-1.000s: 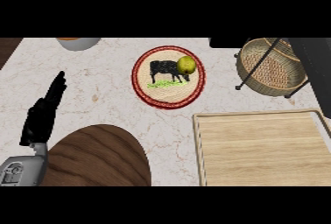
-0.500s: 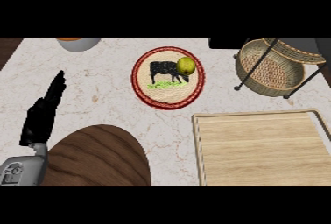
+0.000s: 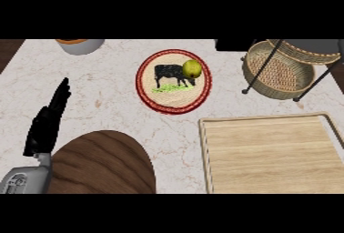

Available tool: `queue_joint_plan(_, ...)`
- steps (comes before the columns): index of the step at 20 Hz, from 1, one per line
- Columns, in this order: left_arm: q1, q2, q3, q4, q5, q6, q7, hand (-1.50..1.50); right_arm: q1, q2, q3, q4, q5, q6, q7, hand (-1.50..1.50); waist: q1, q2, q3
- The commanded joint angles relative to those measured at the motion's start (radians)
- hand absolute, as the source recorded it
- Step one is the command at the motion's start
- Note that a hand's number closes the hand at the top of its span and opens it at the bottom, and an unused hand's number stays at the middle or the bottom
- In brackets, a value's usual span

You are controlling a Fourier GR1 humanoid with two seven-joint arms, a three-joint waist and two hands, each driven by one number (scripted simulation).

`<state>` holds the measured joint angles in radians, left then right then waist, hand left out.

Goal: Pick the can from the tray and place it in the tiered basket

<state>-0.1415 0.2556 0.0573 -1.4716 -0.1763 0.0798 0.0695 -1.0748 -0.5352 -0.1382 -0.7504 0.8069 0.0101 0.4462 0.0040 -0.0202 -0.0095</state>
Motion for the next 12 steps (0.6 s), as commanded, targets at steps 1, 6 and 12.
queue_joint_plan(1, -0.044, -0.028, -0.015, 0.012, -0.029, 0.034, 0.015, 0.0, 0.095, 0.057, -0.021, 0.052, -0.019, -0.089, -0.072, -1.5, 0.005, 0.027, 0.01)
queue_joint_plan(6, -0.021, 0.004, 0.019, 0.028, -0.005, -0.013, -0.023, 0.0, 0.08, 0.048, -0.098, 0.041, -0.079, -0.172, -0.137, -1.5, 0.006, 0.024, 0.01)
queue_joint_plan(12, 0.012, -0.016, 0.006, -0.051, 0.0, -0.026, 0.03, 0.0, 0.077, 0.003, -0.126, -0.132, -0.099, -0.184, -0.032, -1.5, -0.001, 0.018, 0.009)
